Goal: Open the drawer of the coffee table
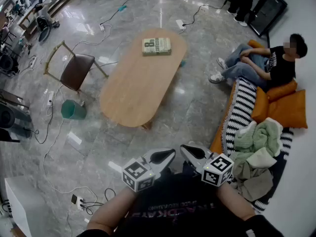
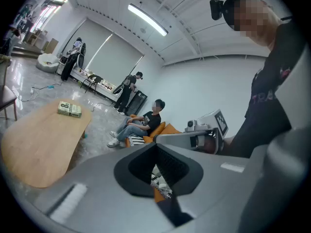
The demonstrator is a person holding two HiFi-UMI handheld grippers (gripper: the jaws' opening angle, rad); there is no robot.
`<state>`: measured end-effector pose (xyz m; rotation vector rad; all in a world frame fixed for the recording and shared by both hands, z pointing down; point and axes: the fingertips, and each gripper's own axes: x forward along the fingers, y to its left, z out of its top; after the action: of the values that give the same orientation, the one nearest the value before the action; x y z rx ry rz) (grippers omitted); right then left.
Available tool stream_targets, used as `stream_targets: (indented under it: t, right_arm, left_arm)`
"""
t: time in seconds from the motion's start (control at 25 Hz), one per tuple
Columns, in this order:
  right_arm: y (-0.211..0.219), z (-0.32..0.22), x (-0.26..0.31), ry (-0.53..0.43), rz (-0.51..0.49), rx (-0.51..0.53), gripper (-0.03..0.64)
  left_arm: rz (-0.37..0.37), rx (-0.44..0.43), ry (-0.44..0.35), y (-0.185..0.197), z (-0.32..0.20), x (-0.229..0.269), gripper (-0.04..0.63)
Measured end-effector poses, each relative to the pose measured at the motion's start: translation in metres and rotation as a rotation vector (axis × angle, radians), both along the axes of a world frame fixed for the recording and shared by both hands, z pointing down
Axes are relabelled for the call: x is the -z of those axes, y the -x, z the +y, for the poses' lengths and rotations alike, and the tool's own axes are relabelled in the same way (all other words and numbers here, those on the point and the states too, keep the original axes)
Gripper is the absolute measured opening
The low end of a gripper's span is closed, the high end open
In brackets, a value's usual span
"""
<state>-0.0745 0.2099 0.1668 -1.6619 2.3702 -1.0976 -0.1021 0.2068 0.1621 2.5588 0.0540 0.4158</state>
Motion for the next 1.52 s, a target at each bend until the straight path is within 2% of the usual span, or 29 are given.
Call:
stream_targets:
  t: [0.44, 0.56, 0.8, 1.52]
  right_arm:
    - [-0.003, 0.006, 0.006, -0.015, 0.009, -0.013, -0.002]
    - [-0.001, 0.005, 0.012, -0.048, 0.007, -0.009, -0.002]
    - [0.006, 0.001, 0.012, -0.065, 0.022, 0.021, 0.0]
    - [0.027, -0.013, 0.016, -0.065, 0.09, 0.087, 0.0]
  left_arm:
    - [0.008, -0.022, -0.005, -0.005, 0.006, 0.006, 0.0]
    - [0.012, -0.022, -0.003, -0.004, 0.007, 0.005, 0.0]
    - [-0.004, -0.006, 0.005, 0.0, 0.004, 0.003, 0.0]
    - [0.028, 0.057, 0.019, 0.023, -0.01, 0.006, 0.0]
